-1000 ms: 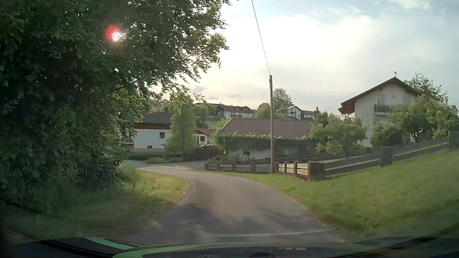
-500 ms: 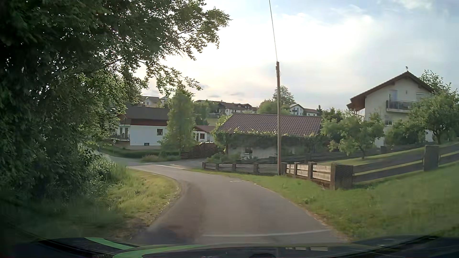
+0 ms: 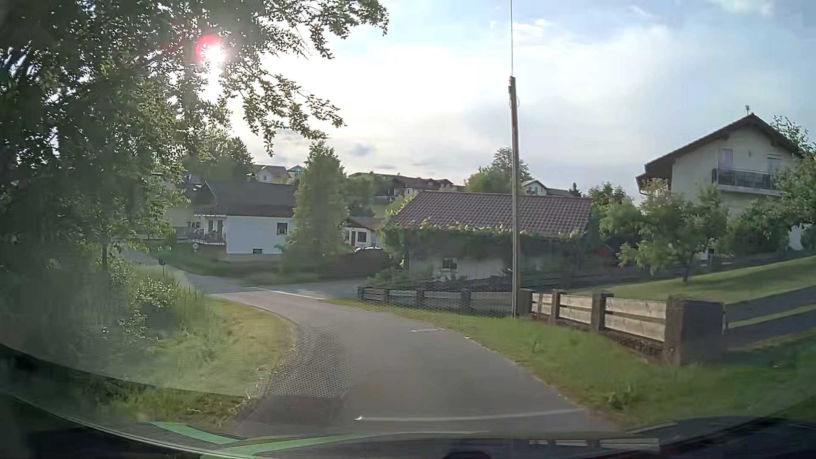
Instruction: Follow the waypoints while adhering to traffic rules and regulations
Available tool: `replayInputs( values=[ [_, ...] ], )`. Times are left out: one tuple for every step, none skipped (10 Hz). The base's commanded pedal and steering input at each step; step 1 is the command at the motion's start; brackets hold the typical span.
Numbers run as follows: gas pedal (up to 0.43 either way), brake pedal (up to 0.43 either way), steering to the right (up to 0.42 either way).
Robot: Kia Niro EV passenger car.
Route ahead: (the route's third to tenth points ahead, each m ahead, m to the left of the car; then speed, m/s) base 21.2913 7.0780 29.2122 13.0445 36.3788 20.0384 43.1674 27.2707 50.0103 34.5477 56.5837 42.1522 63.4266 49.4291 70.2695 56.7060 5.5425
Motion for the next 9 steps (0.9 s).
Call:
replayInputs(
  values=[
    [0.0,0.14,-0.03],
    [0.0,0.14,-0.036],
    [0.0,0.14,-0.042],
    [0.0,0.14,-0.048],
    [0.0,0.14,-0.051],
    [0.0,0.134,-0.052],
    [0.0,0.134,-0.057],
    [0.0,0.122,-0.063],
    [0.0,0.11,-0.067]
  ],
)
